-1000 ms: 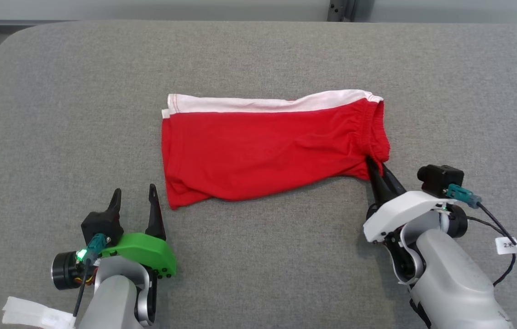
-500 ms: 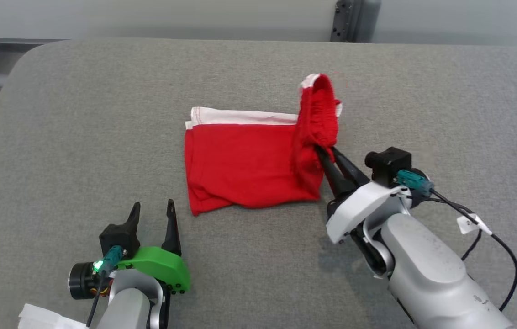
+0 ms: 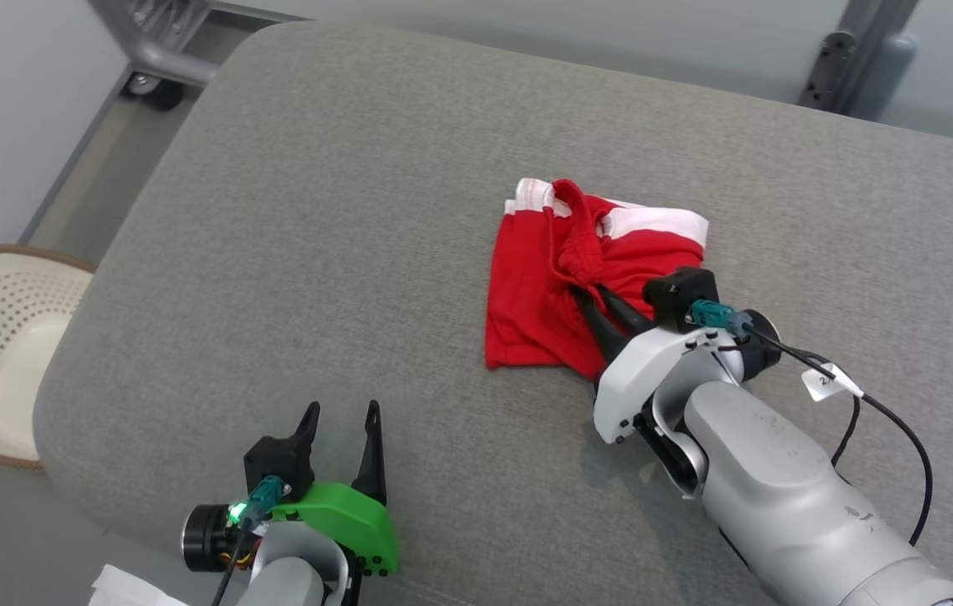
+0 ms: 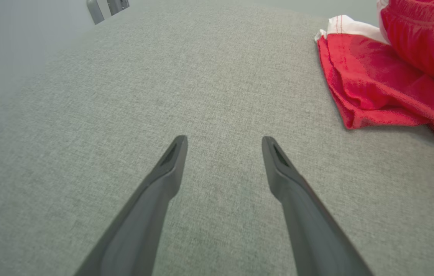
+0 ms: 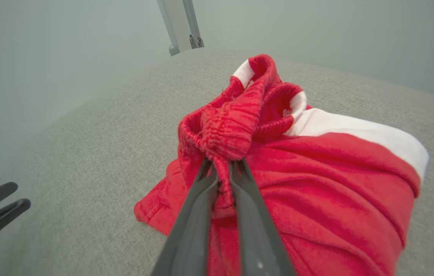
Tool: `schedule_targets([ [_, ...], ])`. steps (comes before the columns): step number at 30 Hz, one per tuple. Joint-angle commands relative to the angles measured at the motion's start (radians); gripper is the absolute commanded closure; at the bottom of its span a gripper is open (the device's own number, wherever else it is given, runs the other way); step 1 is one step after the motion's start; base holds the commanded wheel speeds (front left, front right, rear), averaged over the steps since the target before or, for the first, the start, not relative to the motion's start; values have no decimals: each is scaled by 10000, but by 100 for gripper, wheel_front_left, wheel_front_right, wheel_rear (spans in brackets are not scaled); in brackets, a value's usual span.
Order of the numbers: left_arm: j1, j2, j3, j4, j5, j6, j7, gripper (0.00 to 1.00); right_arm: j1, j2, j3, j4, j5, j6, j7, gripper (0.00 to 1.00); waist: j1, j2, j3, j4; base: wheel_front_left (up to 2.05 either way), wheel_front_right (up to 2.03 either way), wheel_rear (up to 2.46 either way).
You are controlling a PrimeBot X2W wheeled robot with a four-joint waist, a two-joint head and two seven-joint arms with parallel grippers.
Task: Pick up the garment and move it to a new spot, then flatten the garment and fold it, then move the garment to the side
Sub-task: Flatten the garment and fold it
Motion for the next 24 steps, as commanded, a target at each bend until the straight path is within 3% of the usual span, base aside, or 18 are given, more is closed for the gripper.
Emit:
schedule_targets([
  [1,131,14,-85,0,-29,67,5,0,-202,-3,-96,153,49,-2,-68,53,0,0,180,1079,0,0,0],
  [2,107,17,-122,14,-47,100,5,0,-267,18,-111,253,85,-2,-78,0,0,0,192,1144,0,0,0],
  [6,35,15,-141,73,-93,194,5,0,-302,31,129,-299,679,-2,-81,0,0,0,190,1133,0,0,0],
  [10,-41,13,33,-15,10,281,5,0,-117,-23,-212,-865,501,-3,-85,0,0,0,144,643,0,0,0],
  [24,-79,21,1121,-568,895,265,5,0,2264,-54,-5517,-2585,-3277,-2,-81,0,0,0,-73,-1564,0,0,0],
])
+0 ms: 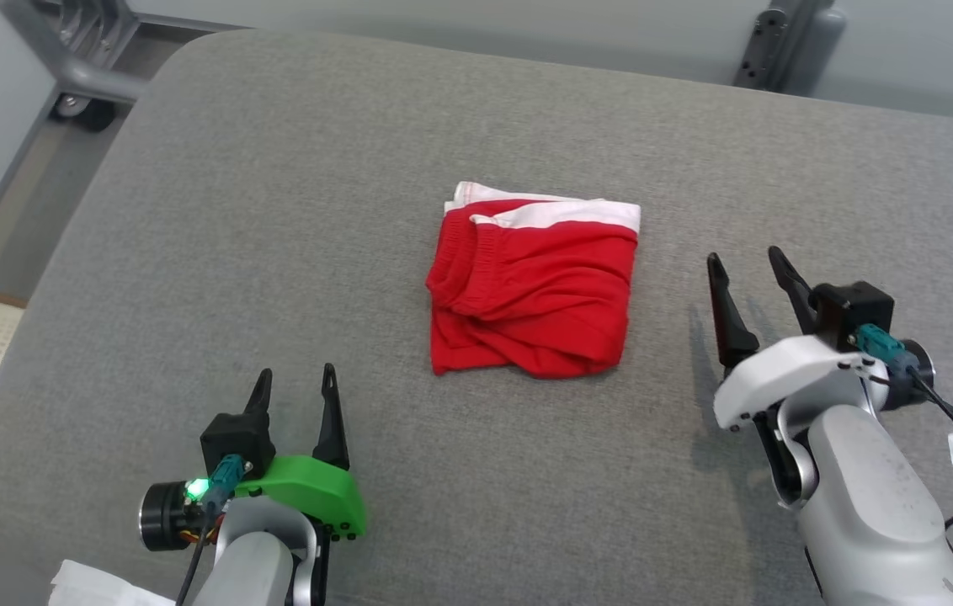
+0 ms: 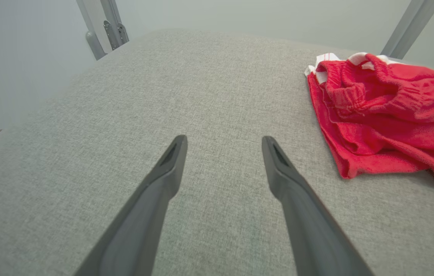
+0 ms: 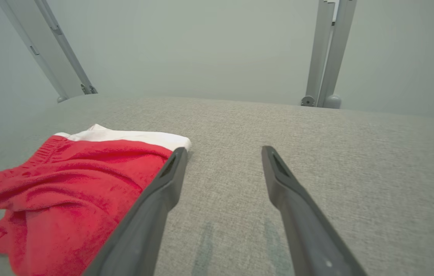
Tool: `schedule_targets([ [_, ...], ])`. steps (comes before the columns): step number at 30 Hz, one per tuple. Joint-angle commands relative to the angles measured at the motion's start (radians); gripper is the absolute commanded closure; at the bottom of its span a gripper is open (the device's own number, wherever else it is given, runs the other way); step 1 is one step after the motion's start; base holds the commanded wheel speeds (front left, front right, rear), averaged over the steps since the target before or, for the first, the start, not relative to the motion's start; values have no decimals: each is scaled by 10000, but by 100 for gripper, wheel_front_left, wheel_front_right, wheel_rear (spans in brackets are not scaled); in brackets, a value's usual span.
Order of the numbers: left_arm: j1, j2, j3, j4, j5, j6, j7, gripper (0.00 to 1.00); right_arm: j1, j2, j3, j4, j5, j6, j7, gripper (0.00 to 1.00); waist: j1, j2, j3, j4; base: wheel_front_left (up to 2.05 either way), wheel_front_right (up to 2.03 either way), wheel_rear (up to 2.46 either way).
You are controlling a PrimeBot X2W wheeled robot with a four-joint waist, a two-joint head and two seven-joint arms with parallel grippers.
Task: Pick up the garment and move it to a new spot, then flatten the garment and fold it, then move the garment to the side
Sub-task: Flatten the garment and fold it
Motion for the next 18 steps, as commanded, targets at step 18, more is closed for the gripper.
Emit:
schedule_targets([
  [18,1364,33,1834,-714,1433,-360,5,0,2607,98,-625,-1302,124,-2,-26,0,0,0,-1190,-2643,0,0,0],
])
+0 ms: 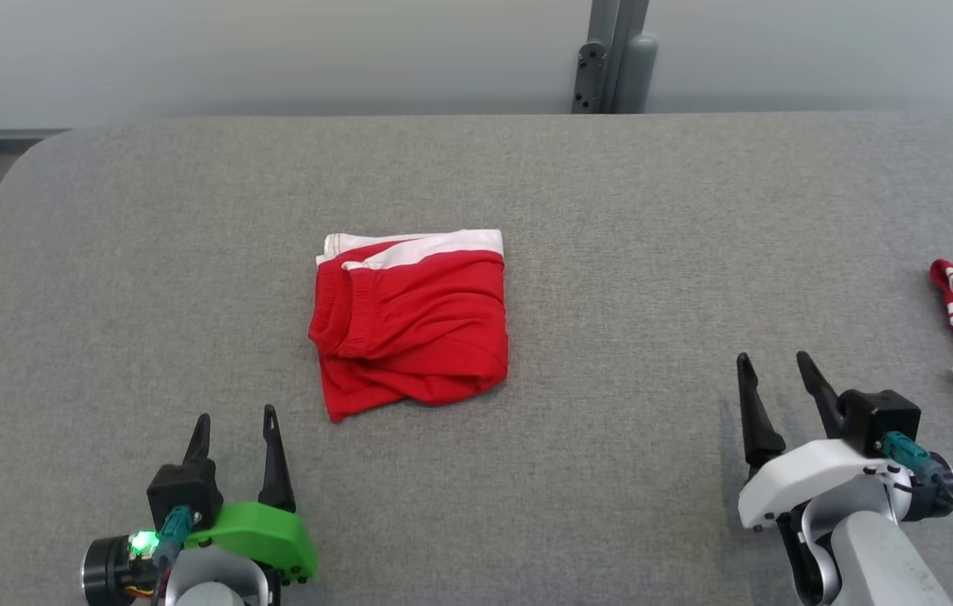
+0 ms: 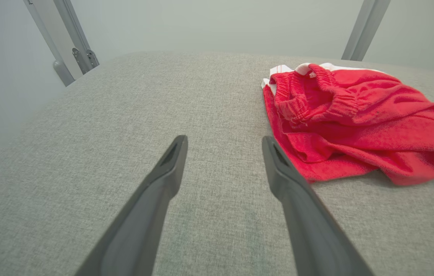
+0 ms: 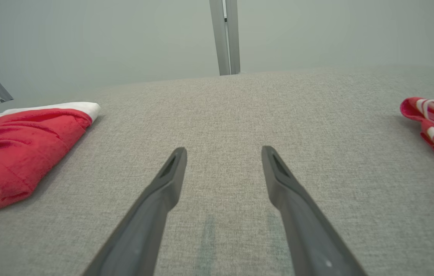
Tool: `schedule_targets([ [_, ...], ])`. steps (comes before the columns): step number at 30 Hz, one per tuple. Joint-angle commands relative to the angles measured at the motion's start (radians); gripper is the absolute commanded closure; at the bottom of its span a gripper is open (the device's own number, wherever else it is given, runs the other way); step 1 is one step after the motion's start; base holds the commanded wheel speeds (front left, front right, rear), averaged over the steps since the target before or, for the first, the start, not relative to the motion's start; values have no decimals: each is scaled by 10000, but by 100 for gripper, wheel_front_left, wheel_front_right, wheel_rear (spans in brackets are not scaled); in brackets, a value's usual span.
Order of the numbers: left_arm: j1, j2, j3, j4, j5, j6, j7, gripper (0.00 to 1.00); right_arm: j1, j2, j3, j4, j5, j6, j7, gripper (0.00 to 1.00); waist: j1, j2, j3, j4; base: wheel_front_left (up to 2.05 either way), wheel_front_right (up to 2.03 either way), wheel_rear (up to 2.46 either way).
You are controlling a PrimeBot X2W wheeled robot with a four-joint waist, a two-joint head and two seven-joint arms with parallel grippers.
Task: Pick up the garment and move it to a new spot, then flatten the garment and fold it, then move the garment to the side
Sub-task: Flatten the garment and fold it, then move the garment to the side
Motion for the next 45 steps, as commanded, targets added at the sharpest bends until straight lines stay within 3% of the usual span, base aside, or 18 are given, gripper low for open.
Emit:
schedule_targets([
  [1,283,39,89,-27,65,-62,5,0,229,0,101,-16,73,-2,-28,0,0,-1,-504,-497,0,0,0],
  [11,834,39,447,-230,175,-172,5,0,562,-9,445,-72,414,-3,-28,0,0,-1,-800,-970,0,0,0],
  [18,537,39,257,-300,55,-182,5,0,348,-7,600,-114,444,-3,-29,0,0,-1,-470,-770,0,0,0],
  [24,231,41,-151,-383,-79,-204,5,0,-349,-7,1576,319,888,-3,-29,0,0,-1,84,-89,0,0,0],
  [31,-130,39,-867,-370,-323,-166,7,0,-1896,-15,2893,1398,1742,-2,-29,0,0,-1,777,1165,0,0,0],
  [38,-274,32,-1324,-501,-583,-51,5,0,-3177,-24,3419,2753,2410,-3,-29,0,0,-1,1206,2225,0,0,0],
  [45,-408,32,-1593,-644,-805,52,7,0,-3980,-25,3819,3945,2939,-3,-29,0,0,-1,1545,2764,0,0,0],
])
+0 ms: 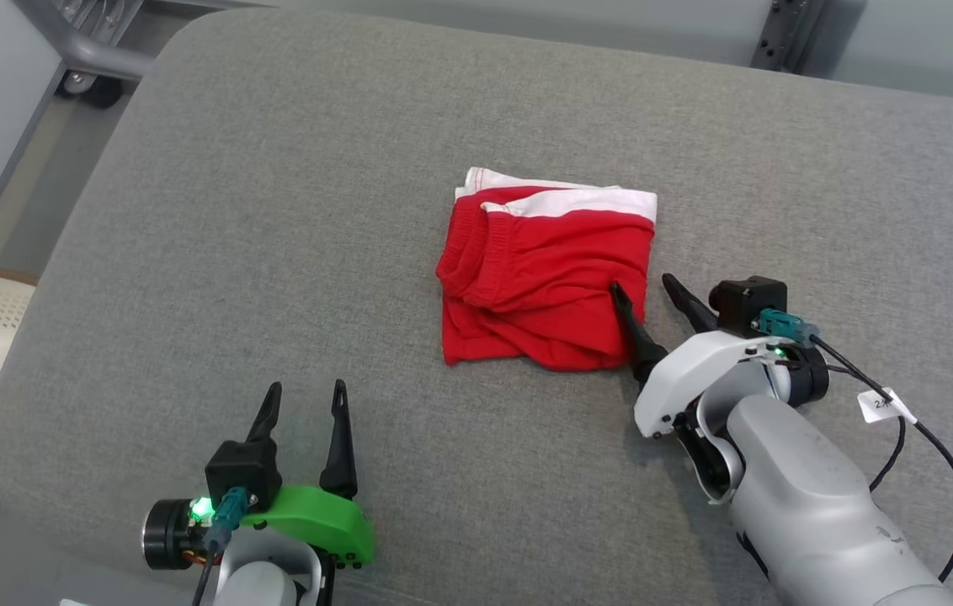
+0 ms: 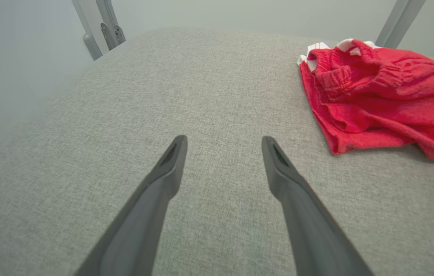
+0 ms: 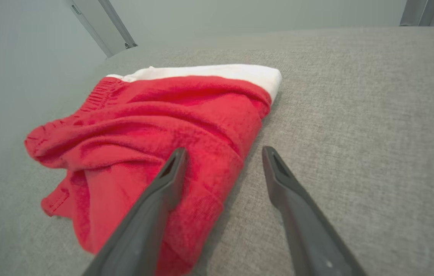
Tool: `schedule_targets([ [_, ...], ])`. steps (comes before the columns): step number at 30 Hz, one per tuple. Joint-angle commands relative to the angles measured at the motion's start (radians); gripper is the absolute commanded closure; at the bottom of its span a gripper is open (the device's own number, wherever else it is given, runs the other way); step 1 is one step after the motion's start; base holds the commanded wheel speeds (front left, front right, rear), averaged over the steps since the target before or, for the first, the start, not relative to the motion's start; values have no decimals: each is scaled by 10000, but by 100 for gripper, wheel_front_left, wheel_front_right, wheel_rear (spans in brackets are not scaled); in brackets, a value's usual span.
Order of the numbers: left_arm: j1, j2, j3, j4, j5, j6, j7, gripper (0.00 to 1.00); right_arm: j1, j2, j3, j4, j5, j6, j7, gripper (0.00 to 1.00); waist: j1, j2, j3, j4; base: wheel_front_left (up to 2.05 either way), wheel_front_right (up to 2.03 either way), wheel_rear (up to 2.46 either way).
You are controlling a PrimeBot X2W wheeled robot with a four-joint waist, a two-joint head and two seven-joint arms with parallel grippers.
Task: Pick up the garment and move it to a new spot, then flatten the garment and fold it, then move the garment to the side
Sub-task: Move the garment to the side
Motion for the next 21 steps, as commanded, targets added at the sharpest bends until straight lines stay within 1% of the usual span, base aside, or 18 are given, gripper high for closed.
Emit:
schedule_targets([
  [1,-231,20,4,-57,-157,85,5,0,-133,-58,115,290,245,-5,-27,0,0,0,469,476,0,0,0],
  [4,-247,19,8,-98,-162,97,5,0,-370,-52,514,755,676,-2,-8,0,0,0,542,537,0,0,0],
  [5,-253,20,19,-102,-152,102,5,0,-439,-33,721,982,850,0,12,51,0,0,571,541,0,0,0],
  [6,-267,20,43,-106,-137,112,5,0,-447,-19,801,1058,981,0,16,96,0,0,589,529,0,0,0],
  [7,-286,20,74,-114,-109,126,5,0,-509,-21,866,1181,1067,0,13,100,0,0,600,498,0,0,0],
  [10,-315,20,184,-121,-36,178,5,0,-650,-39,736,1106,1147,-2,6,100,0,0,576,284,0,0,0],
  [14,-299,25,334,-62,102,73,5,0,-478,-88,362,778,972,-8,1,100,0,0,404,-252,0,0,0],
  [18,-267,25,510,-11,247,-20,5,0,-117,-84,63,275,979,-13,-8,100,0,0,106,-1127,0,0,0],
  [21,-281,26,639,51,409,-126,5,0,178,-76,-65,-65,788,-13,-12,100,0,0,-109,-1990,0,0,0],
])
